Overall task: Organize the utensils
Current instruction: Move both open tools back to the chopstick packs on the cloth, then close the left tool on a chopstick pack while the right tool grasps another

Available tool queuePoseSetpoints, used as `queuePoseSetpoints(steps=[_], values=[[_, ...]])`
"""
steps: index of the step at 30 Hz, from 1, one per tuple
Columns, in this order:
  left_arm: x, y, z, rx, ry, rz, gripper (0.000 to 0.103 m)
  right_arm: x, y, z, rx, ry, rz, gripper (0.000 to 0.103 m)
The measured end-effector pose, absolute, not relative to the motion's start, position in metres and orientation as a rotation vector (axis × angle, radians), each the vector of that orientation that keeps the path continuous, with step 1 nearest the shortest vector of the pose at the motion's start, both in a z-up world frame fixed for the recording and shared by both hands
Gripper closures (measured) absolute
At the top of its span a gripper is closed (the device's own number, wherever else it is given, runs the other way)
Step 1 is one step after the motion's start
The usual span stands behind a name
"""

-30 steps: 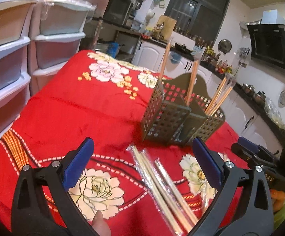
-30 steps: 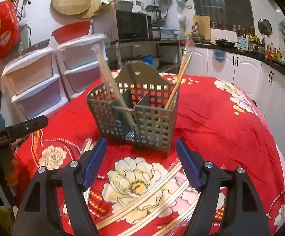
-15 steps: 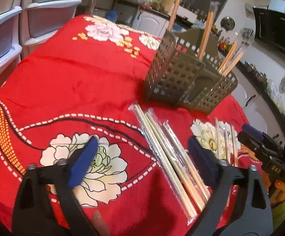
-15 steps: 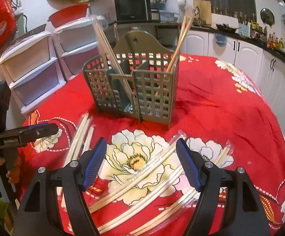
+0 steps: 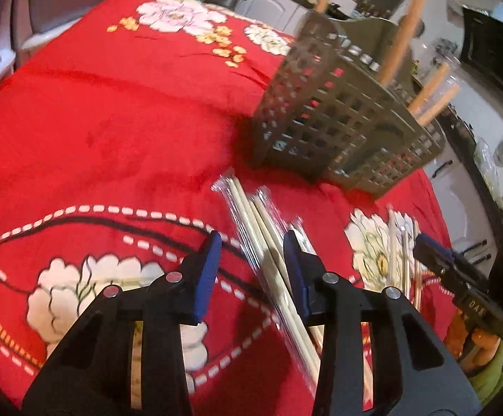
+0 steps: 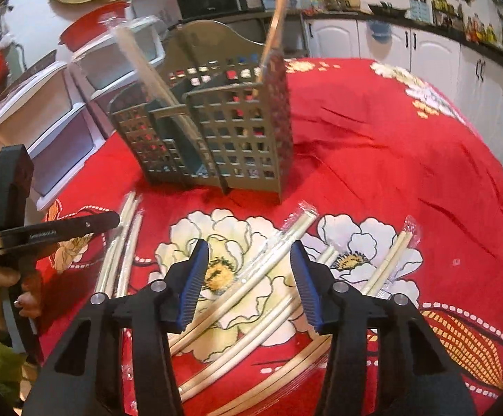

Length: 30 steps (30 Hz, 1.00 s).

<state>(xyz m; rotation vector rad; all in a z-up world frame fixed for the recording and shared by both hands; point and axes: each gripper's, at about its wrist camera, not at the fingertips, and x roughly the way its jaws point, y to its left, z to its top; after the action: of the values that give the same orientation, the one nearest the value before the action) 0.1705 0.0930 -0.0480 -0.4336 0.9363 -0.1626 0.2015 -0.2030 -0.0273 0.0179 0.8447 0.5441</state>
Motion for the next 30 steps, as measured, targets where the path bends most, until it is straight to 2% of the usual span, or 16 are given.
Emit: queuePoseSetpoints(steps=[4,18,21,23,27,30], values=[[0.181,0.095,-0.050,-0.438,0.945,-0.165,0.074,0.217,-0.206,-0.033,0.040,0.882,0.522,0.061],[0.203,0.105,-0.057,-0.486,0.935,-0.147,0.075,0.266,-0.196,-0.053,0.057,1.009,0.453,0.062],[0.207,0.106,-0.058,-0.477,0.934,-0.133,0.081,0.269,-0.192,-0.054,0.061,1.013,0.451,0.069],[0.209,0.106,-0.058,-0.471,0.934,-0.127,0.085,0.271,-0.190,-0.054,0.062,1.018,0.455,0.079],[0.213,0.106,-0.059,-0.427,0.932,-0.103,0.097,0.272,-0.189,-0.055,0.075,1.006,0.464,0.085],[0.214,0.110,-0.058,-0.441,0.928,-0.105,0.099,0.274,-0.194,-0.054,0.134,1.006,0.485,0.087]])
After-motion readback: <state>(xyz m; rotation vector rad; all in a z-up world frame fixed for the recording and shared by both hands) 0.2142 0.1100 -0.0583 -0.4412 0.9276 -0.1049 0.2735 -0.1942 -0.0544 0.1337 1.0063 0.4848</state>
